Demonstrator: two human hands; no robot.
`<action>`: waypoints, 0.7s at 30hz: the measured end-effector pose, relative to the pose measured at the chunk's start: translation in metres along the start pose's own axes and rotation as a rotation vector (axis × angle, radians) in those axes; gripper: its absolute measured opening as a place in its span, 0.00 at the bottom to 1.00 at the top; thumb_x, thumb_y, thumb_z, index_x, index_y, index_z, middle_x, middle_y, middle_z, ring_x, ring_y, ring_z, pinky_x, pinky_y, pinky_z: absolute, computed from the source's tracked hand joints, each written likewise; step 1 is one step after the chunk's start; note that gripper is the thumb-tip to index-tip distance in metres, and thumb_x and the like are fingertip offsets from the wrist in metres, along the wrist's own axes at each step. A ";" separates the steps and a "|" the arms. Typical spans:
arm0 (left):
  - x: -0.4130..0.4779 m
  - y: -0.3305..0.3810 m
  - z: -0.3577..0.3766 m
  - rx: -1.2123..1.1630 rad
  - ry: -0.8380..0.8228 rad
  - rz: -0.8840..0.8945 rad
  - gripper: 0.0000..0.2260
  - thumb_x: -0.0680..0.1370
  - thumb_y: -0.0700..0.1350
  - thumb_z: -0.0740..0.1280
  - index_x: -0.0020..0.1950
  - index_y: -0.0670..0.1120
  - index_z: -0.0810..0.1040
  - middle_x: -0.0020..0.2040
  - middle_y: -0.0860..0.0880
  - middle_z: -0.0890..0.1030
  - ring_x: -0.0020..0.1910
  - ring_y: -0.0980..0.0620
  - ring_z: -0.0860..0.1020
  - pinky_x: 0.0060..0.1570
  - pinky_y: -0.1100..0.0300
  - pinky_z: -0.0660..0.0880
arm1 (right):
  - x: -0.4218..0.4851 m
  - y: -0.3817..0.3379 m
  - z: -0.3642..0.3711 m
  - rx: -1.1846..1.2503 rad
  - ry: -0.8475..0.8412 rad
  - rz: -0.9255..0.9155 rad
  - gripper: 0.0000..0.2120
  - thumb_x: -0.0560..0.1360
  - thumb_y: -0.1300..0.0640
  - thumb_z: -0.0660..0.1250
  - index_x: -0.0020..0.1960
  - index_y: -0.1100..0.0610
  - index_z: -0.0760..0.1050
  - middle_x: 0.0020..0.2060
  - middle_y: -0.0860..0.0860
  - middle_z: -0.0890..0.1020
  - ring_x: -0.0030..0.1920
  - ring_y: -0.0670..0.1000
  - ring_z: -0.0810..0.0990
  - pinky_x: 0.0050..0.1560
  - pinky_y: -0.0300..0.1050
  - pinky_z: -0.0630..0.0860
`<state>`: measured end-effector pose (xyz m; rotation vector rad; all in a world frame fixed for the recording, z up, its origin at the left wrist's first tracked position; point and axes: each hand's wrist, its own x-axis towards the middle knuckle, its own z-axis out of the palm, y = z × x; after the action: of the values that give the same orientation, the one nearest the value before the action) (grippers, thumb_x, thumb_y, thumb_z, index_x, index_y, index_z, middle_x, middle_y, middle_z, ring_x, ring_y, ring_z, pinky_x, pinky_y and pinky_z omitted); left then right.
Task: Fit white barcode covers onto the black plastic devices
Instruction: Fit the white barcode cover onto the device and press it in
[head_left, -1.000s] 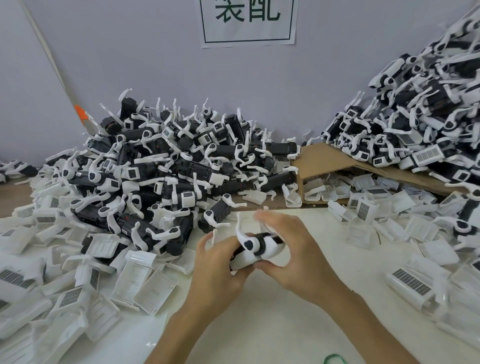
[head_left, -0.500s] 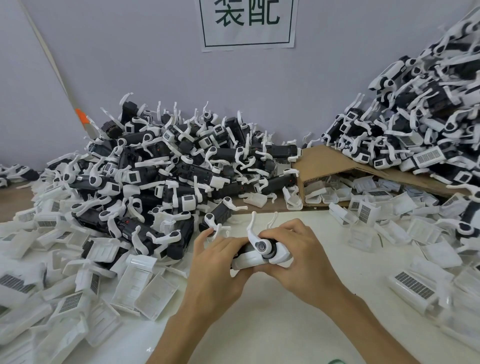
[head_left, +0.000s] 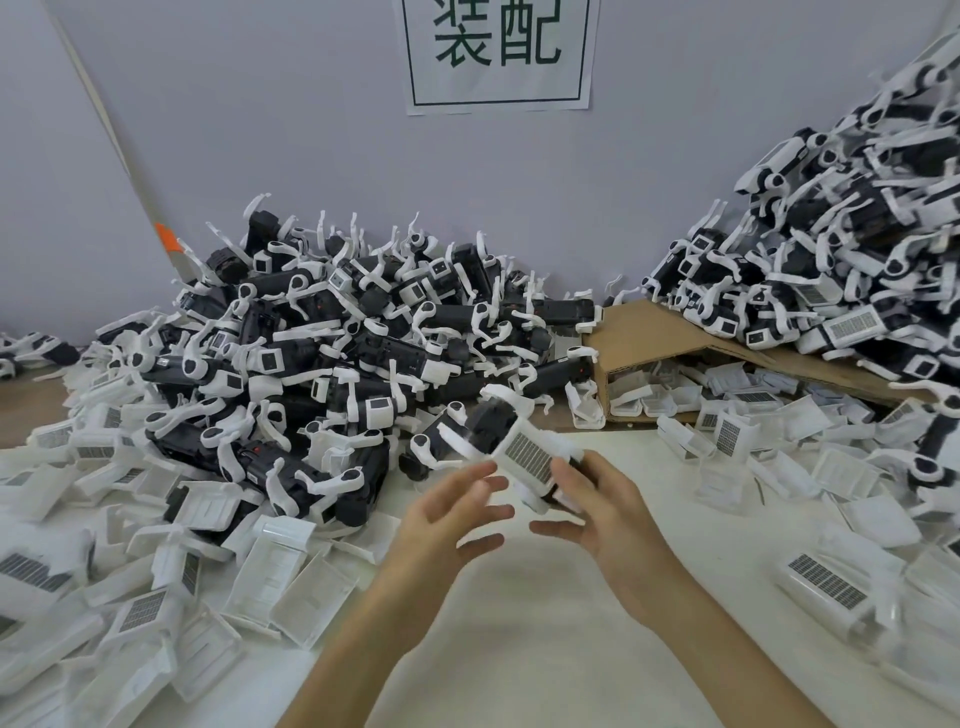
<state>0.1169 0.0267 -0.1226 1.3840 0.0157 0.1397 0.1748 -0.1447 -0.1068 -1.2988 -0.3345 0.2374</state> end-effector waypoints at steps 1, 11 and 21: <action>0.000 -0.002 0.001 0.045 -0.021 0.006 0.17 0.72 0.55 0.73 0.59 0.53 0.83 0.59 0.48 0.84 0.56 0.50 0.83 0.51 0.58 0.78 | -0.001 0.002 0.002 -0.027 -0.024 0.004 0.19 0.72 0.49 0.70 0.58 0.59 0.78 0.52 0.55 0.85 0.49 0.51 0.85 0.46 0.48 0.83; -0.003 -0.006 0.007 0.120 0.130 0.175 0.11 0.71 0.57 0.74 0.52 0.59 0.84 0.52 0.52 0.86 0.53 0.57 0.83 0.49 0.68 0.76 | -0.007 0.016 0.002 -0.762 -0.025 -0.576 0.34 0.74 0.58 0.73 0.74 0.43 0.62 0.72 0.35 0.65 0.71 0.44 0.69 0.66 0.34 0.68; -0.002 -0.006 0.010 -0.035 0.183 0.122 0.21 0.77 0.58 0.64 0.62 0.45 0.80 0.56 0.45 0.85 0.59 0.48 0.82 0.62 0.55 0.72 | -0.008 0.014 0.004 -0.732 -0.170 -0.442 0.18 0.77 0.39 0.63 0.66 0.36 0.68 0.63 0.35 0.75 0.65 0.43 0.74 0.56 0.36 0.69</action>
<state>0.1168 0.0157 -0.1271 1.3338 0.0813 0.3668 0.1665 -0.1403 -0.1207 -1.8783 -0.8978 -0.1746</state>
